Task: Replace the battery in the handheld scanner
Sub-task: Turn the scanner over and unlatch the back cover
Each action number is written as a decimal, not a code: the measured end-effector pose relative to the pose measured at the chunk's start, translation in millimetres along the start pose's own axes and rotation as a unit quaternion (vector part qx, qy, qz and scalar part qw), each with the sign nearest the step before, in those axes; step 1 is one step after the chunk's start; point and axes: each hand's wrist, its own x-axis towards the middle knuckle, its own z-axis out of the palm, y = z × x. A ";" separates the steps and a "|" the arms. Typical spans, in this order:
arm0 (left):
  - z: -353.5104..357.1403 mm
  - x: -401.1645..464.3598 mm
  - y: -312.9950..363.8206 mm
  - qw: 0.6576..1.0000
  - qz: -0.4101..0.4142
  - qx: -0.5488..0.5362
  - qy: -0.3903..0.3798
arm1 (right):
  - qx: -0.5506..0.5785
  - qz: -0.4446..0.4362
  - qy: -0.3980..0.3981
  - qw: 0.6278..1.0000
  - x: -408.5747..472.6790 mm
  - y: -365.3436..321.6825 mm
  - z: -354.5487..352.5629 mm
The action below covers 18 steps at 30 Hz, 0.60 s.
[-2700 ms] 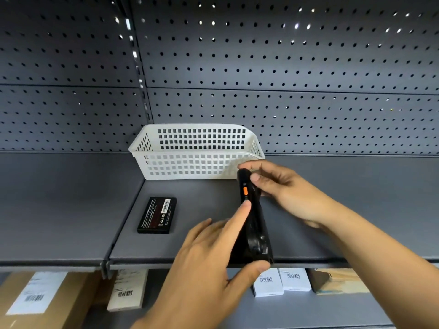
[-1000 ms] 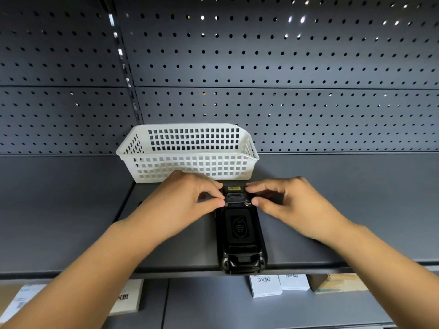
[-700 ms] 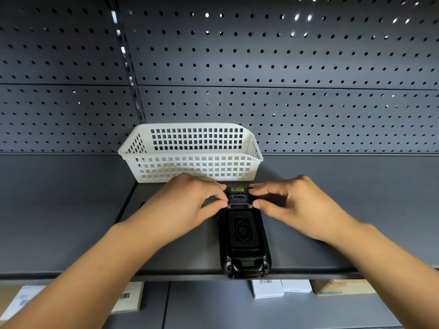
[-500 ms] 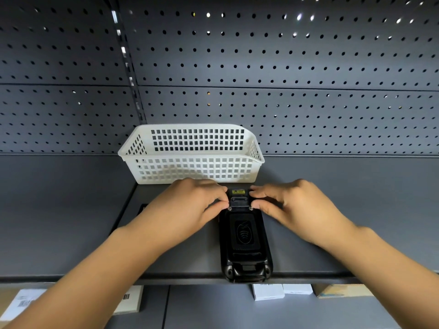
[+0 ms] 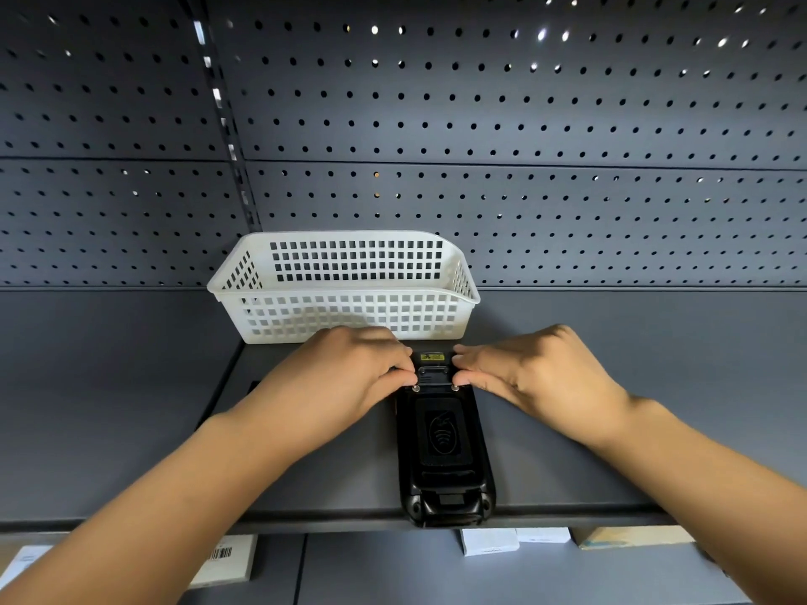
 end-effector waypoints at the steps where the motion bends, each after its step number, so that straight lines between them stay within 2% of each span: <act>1: -1.0 0.2 -0.5 1.000 0.002 -0.003 -0.006 | 0.009 -0.004 -0.004 1.000 0.4 0.2 -0.6; 9: -1.9 2.2 -1.1 1.000 0.009 0.011 -0.022 | -0.013 -0.014 0.000 1.000 1.5 -1.0 -0.4; 13: -1.7 0.8 2.9 0.999 0.002 0.028 -0.019 | -0.012 0.001 0.003 1.000 1.1 -3.5 -2.6; 18: -4.5 -1.5 5.6 0.999 -0.027 0.027 -0.020 | 0.001 0.056 -0.042 0.998 4.3 -9.5 -6.9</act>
